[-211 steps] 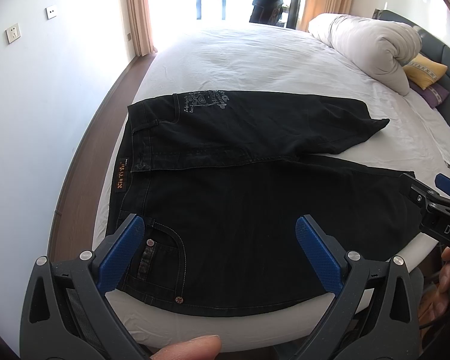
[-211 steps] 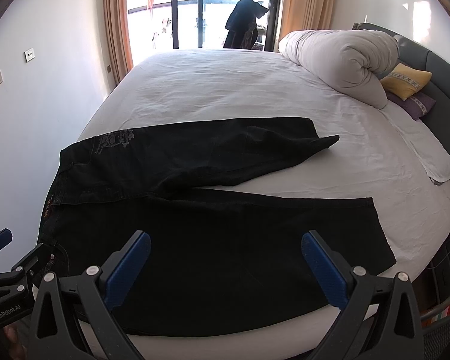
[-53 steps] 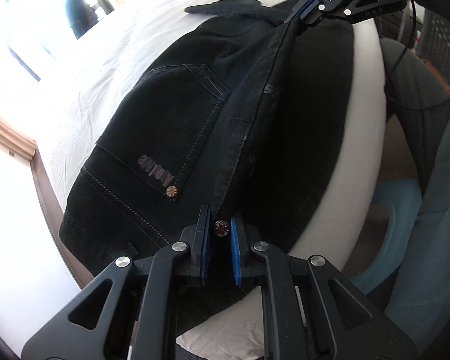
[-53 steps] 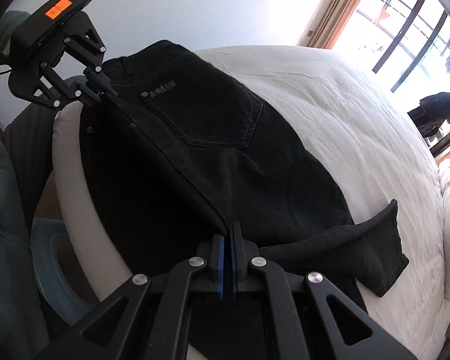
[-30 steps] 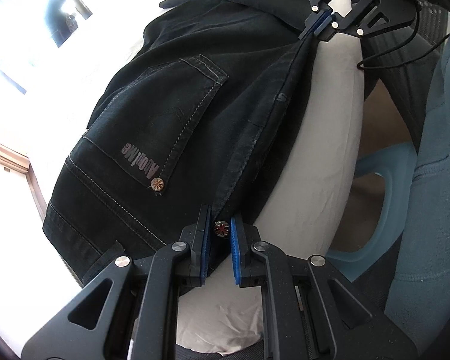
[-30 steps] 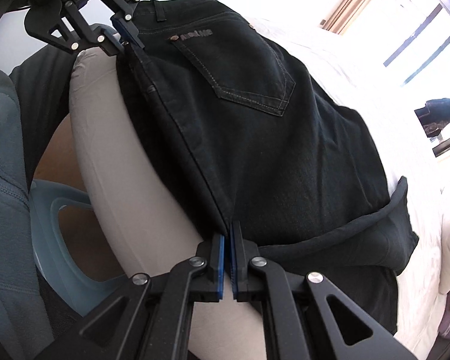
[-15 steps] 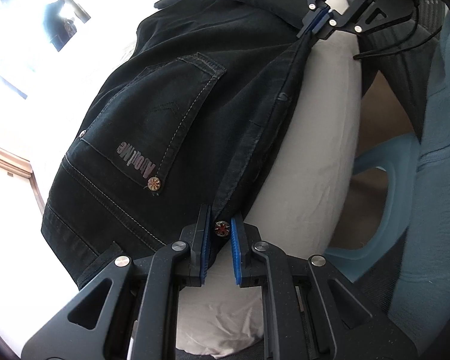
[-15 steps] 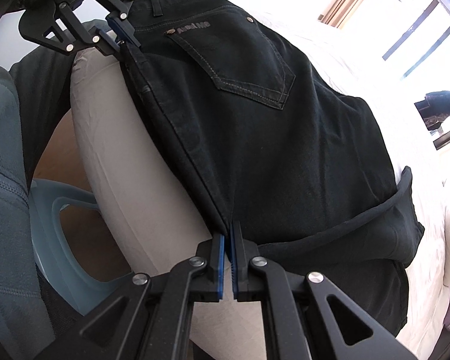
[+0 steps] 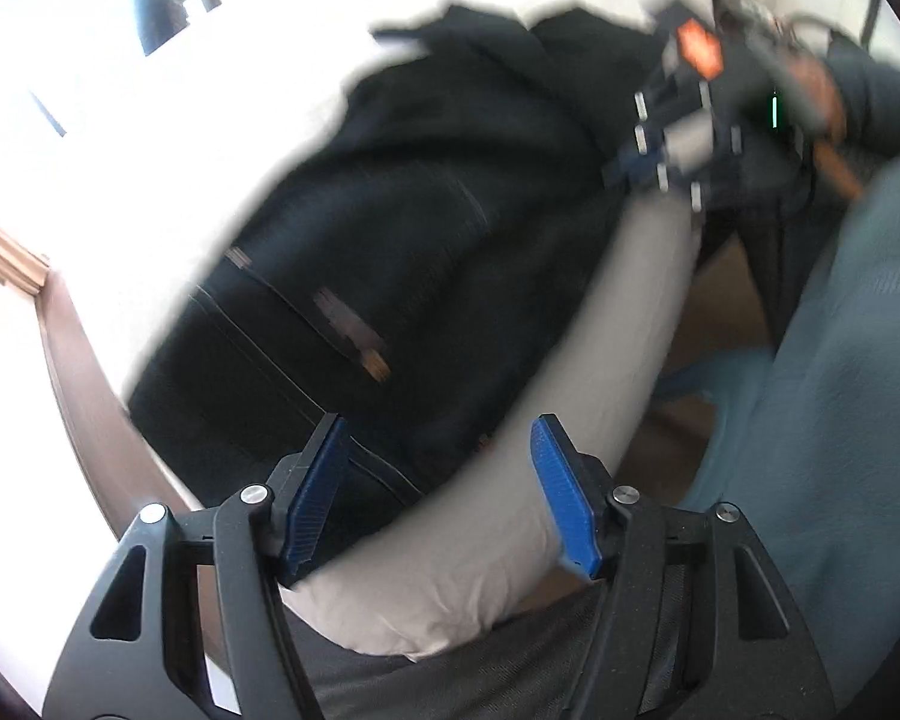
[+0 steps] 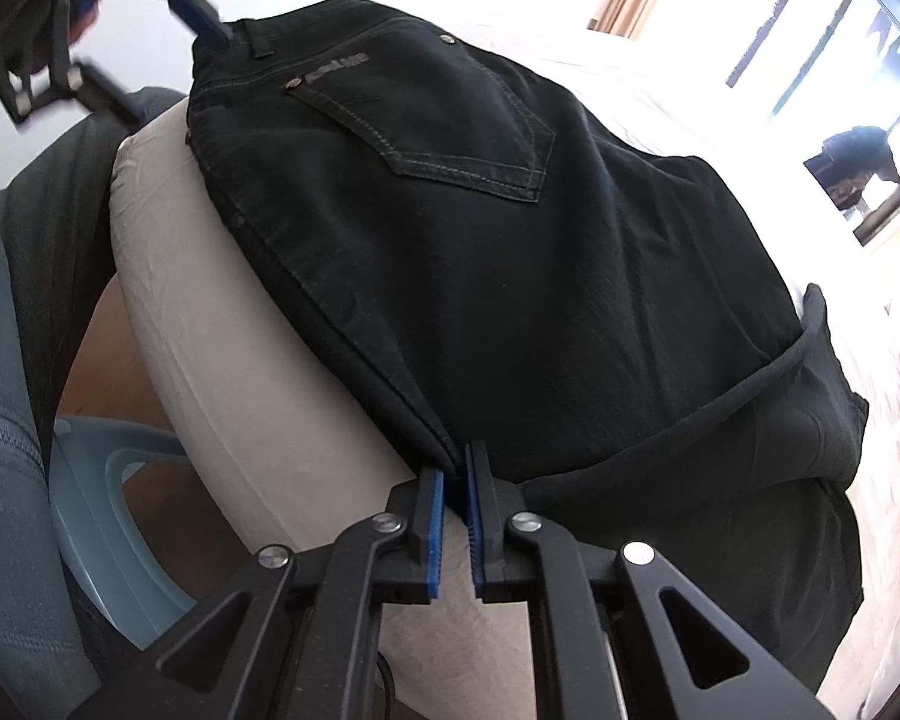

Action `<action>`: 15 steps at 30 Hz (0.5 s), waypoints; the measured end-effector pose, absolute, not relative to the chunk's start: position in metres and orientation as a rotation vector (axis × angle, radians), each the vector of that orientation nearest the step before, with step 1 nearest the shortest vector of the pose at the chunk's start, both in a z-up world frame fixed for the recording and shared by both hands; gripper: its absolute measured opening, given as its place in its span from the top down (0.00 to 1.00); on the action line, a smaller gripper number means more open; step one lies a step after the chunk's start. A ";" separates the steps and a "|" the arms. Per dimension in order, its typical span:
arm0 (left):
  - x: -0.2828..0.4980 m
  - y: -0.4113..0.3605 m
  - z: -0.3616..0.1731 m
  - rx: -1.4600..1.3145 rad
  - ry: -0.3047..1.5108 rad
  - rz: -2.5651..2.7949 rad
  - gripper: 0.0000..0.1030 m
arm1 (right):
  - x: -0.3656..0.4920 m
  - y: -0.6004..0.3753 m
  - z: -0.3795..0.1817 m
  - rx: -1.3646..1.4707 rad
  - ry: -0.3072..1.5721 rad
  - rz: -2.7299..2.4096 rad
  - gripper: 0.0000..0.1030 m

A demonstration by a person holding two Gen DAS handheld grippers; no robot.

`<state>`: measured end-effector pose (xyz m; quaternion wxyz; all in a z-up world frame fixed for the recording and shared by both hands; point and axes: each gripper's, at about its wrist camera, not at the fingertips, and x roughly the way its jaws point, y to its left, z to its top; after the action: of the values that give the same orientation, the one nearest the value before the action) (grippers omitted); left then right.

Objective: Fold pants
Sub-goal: 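Open both grippers to release the folded jeans onto the bed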

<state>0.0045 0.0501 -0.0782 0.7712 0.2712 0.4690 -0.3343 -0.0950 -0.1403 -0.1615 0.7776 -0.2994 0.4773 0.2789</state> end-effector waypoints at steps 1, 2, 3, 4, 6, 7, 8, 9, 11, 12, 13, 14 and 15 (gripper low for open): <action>0.013 0.049 -0.065 0.546 0.988 -0.723 0.40 | -0.094 -0.141 -0.161 -0.638 1.035 0.599 0.91; 0.017 0.045 -0.057 0.524 0.969 -0.722 0.40 | -0.093 -0.141 -0.160 -0.626 1.039 0.594 0.90; 0.028 0.038 -0.049 0.496 0.943 -0.718 0.40 | -0.092 -0.142 -0.159 -0.612 1.043 0.585 0.89; 0.040 0.027 -0.043 0.475 0.919 -0.715 0.40 | -0.090 -0.143 -0.157 -0.595 1.045 0.578 0.85; 0.061 0.003 -0.039 0.441 0.895 -0.726 0.40 | -0.083 -0.144 -0.152 -0.548 1.038 0.562 0.64; 0.073 -0.010 -0.041 0.423 0.893 -0.746 0.40 | -0.082 -0.146 -0.148 -0.524 1.029 0.550 0.46; 0.090 -0.029 -0.047 0.403 0.896 -0.774 0.40 | -0.081 -0.149 -0.145 -0.491 1.023 0.553 0.31; 0.103 -0.043 -0.054 0.388 0.909 -0.790 0.40 | -0.080 -0.150 -0.145 -0.465 1.023 0.564 0.27; 0.136 -0.073 -0.073 0.350 0.967 -0.829 0.40 | -0.078 -0.153 -0.154 -0.450 1.059 0.577 0.17; 0.148 -0.085 -0.081 0.342 0.989 -0.839 0.41 | -0.077 -0.150 -0.160 -0.462 1.079 0.574 0.17; 0.162 -0.100 -0.090 0.342 1.018 -0.853 0.41 | -0.078 -0.151 -0.162 -0.467 1.072 0.568 0.17; 0.172 -0.110 -0.098 0.343 1.034 -0.860 0.42 | -0.079 -0.153 -0.159 -0.446 1.056 0.571 0.17; 0.181 -0.119 -0.104 0.341 1.048 -0.871 0.43 | -0.078 -0.157 -0.154 -0.403 1.048 0.580 0.17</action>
<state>0.1811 -0.1185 -0.1038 0.7633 0.1568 0.4819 -0.4007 -0.0776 -0.1567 -0.1537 0.8069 -0.1882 0.4899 0.2711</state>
